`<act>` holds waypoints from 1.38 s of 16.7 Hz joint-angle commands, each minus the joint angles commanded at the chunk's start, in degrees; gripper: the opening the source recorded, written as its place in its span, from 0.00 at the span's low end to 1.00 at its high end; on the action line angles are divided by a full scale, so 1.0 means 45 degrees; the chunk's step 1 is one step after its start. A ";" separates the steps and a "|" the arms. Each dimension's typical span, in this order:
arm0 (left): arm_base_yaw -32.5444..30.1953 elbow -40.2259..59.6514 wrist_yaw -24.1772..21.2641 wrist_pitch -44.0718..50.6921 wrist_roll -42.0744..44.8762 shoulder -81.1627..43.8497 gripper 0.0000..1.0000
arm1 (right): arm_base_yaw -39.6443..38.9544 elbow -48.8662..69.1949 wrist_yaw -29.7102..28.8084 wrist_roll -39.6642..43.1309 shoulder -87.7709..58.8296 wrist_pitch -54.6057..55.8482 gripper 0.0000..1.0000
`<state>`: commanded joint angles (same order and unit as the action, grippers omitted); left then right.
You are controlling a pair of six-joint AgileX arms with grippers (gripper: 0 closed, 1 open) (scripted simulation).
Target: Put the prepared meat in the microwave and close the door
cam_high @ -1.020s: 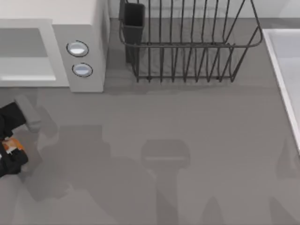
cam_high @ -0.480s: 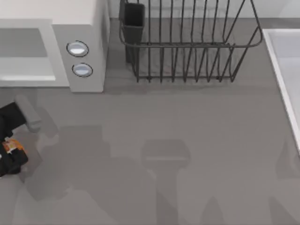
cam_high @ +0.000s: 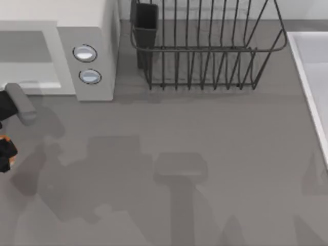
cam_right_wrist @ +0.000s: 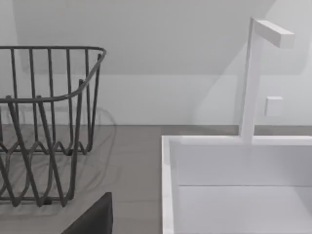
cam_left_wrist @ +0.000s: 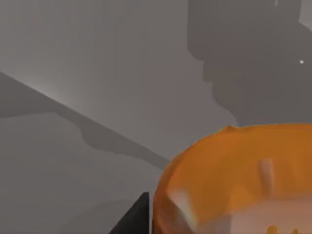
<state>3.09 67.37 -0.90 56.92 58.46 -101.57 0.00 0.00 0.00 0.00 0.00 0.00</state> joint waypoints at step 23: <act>0.1035 -0.0630 -0.1731 -1.0669 -0.5611 -0.2046 0.00 | 0.0000 0.0000 0.0000 0.0000 0.0000 0.0000 1.00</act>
<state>7.75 64.54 -8.69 8.91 33.21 -110.78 0.00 0.00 0.00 0.00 0.00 0.00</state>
